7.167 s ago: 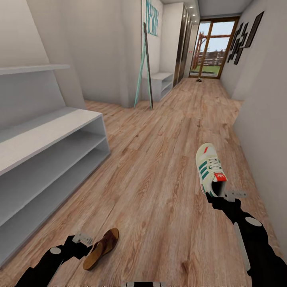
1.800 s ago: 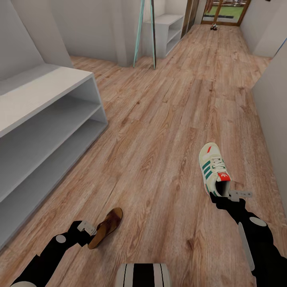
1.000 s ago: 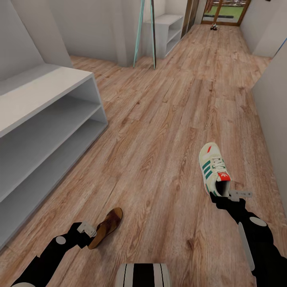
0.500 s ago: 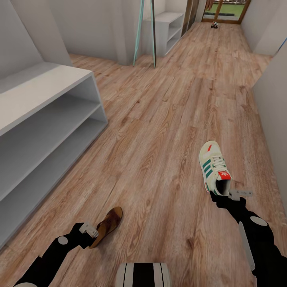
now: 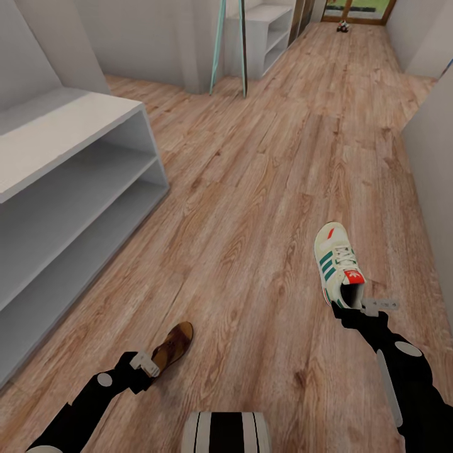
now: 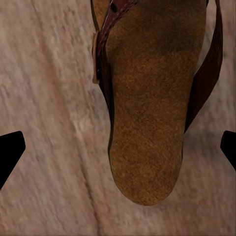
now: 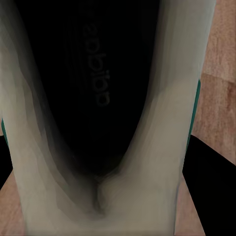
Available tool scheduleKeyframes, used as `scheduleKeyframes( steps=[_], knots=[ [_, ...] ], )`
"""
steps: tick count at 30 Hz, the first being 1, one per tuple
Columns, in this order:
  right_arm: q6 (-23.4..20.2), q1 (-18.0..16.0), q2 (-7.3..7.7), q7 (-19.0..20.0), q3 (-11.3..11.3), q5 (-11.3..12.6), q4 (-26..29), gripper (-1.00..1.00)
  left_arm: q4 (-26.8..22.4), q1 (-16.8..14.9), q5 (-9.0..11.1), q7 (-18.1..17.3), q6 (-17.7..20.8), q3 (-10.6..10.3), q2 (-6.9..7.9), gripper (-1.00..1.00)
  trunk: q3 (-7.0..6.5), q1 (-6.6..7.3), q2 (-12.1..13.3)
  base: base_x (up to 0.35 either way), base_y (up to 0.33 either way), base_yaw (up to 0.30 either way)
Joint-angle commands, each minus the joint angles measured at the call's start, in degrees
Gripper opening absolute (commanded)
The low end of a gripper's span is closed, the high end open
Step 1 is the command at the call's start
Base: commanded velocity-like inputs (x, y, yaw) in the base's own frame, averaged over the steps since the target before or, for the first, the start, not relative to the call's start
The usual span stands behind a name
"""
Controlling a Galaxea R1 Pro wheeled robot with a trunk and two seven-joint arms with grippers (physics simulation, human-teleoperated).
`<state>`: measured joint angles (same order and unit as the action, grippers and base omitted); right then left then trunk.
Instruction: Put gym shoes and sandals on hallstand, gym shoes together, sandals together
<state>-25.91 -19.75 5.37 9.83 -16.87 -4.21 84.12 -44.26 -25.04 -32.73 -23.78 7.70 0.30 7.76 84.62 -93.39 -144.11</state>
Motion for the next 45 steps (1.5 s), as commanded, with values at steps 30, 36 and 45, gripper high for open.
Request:
scheduleKeyframes(
  steps=[30,36,45],
  knots=[
    [-0.28,-0.03,-0.01,0.45,-0.09,-0.41,0.08,-1.0,-0.71,-0.09,-0.32,-0.01,0.3,-0.22,0.06,1.0,2.58,-0.2,-0.12,0.0,0.0,0.0],
    [-0.28,-0.03,-0.01,0.45,-0.09,-0.39,0.08,-1.0,-0.74,-0.09,-0.32,3.61,0.2,-0.21,0.06,1.0,3.42,-0.27,-0.16,0.0,0.0,0.0],
    [-0.28,-0.03,-0.01,0.45,-0.09,-0.41,0.08,-1.0,-0.36,-0.09,-0.32,4.06,-0.06,-0.2,0.06,1.0,3.65,-0.27,-0.16,0.0,0.0,0.0]
  ],
)
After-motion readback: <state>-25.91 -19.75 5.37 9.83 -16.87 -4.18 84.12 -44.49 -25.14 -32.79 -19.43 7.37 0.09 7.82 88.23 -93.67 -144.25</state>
